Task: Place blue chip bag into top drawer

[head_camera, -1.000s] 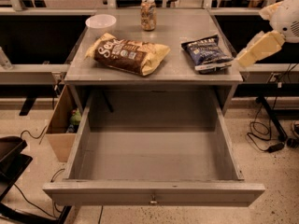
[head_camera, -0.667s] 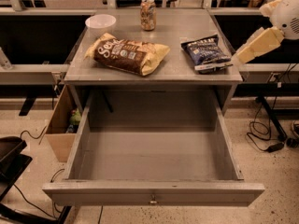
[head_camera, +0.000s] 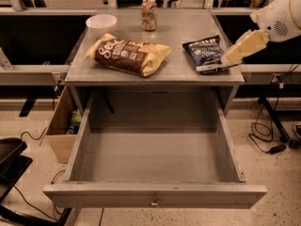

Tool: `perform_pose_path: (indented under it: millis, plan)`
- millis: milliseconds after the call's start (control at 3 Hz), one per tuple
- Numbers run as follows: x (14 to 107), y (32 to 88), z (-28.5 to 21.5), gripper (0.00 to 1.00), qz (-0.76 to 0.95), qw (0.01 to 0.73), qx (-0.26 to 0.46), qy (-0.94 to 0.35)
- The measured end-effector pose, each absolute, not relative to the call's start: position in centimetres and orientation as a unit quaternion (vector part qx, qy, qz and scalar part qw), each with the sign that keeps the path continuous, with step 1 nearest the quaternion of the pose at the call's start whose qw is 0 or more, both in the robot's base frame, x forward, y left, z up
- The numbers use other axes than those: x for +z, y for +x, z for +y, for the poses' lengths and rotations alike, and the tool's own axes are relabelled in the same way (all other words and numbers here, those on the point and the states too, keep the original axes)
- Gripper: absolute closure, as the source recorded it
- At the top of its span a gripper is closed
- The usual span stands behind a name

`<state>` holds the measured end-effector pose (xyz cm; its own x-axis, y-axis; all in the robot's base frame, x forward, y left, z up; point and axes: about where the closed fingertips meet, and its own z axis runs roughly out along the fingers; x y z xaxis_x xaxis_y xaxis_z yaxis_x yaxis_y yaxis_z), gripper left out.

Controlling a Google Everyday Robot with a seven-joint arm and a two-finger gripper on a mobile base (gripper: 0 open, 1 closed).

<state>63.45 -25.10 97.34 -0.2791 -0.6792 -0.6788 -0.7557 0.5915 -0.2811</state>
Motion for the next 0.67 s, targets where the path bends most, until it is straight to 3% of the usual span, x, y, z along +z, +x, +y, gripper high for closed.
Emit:
perform_pose_path:
  millis: [667]
  plan:
    - [90.7,72.3,-23.8,0.00,0.833,0.378,0.069,-0.399]
